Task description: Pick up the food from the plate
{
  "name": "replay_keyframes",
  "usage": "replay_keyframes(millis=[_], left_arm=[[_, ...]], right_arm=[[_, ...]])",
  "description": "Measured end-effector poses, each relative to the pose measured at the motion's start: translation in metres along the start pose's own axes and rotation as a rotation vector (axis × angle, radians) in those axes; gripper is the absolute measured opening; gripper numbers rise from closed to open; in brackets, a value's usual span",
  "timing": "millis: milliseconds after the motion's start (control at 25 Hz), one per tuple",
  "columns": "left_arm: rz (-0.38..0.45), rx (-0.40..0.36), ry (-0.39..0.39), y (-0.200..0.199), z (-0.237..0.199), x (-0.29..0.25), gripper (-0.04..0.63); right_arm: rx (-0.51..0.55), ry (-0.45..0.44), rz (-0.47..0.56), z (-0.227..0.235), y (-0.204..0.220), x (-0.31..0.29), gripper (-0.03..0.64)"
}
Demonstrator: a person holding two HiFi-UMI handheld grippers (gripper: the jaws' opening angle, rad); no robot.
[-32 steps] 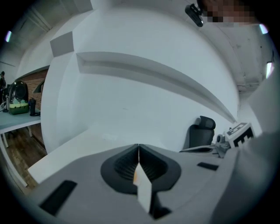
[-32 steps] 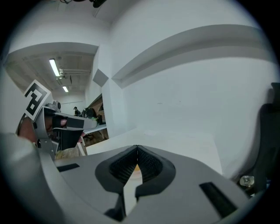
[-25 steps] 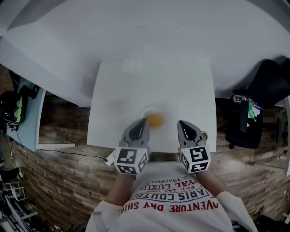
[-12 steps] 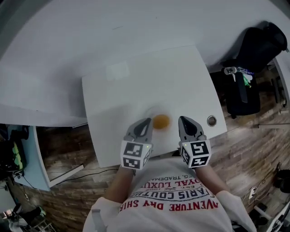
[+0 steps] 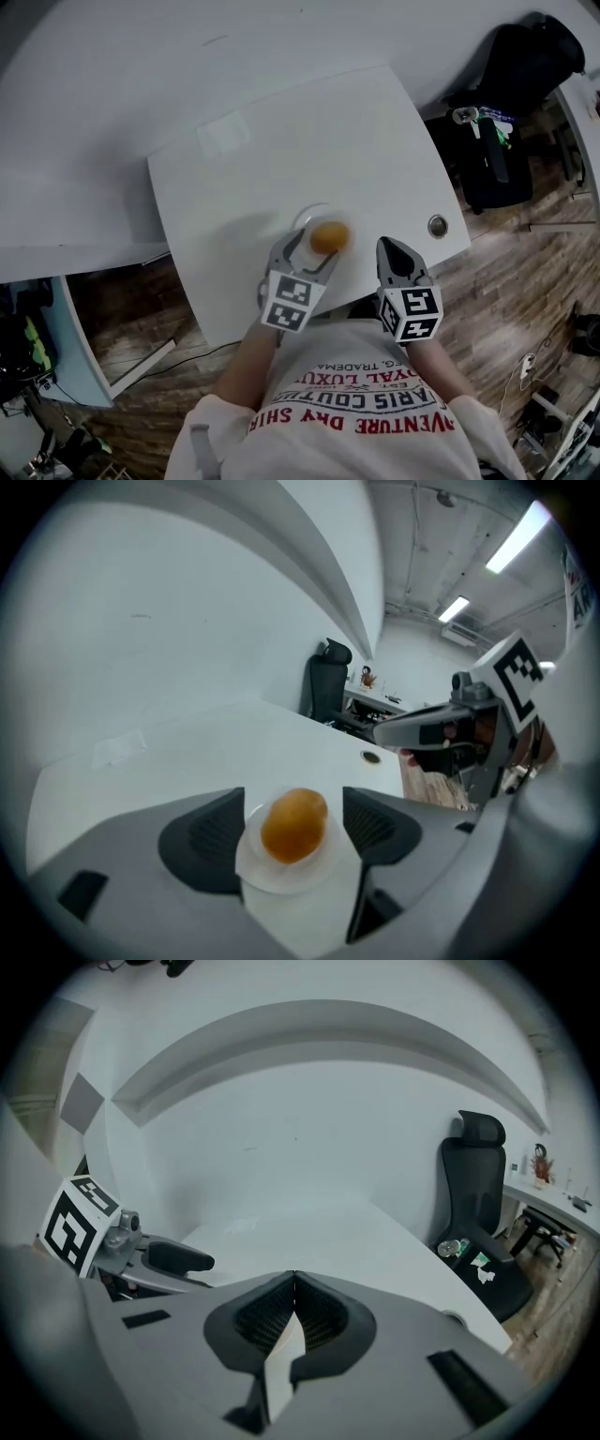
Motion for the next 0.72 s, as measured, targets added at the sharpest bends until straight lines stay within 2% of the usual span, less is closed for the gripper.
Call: replay_keyframes(millis=[120, 280, 520, 720], left_arm=[[-0.094, -0.081, 0.046, 0.014, 0.006, -0.016, 0.359], [-0.161, -0.172, 0.08, 0.019, 0.01, -0.034, 0.383], [-0.243, -0.233, 0.113, 0.03, 0.015, -0.061, 0.388], [-0.29, -0.245, 0.13, 0.034, 0.017, -0.078, 0.389]], right_arm=[[-0.021, 0.001, -0.019, 0.003, 0.008, 0.0, 0.011], [-0.035, -0.009, -0.055, 0.007, 0.019, -0.003, 0.011], [-0.023, -0.038, -0.095, 0.013, 0.029, -0.014, 0.011], [-0.019, -0.063, -0.121, 0.022, 0.034, -0.021, 0.011]])
Point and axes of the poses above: the fingertips, and each gripper's own axes: x backward along the fingers, z to its right, y out of its underside, the point moved 6 cm from there along x, backward along the fingers, and after that the axes turned 7 degrees about -y, right-handed, at the moved point
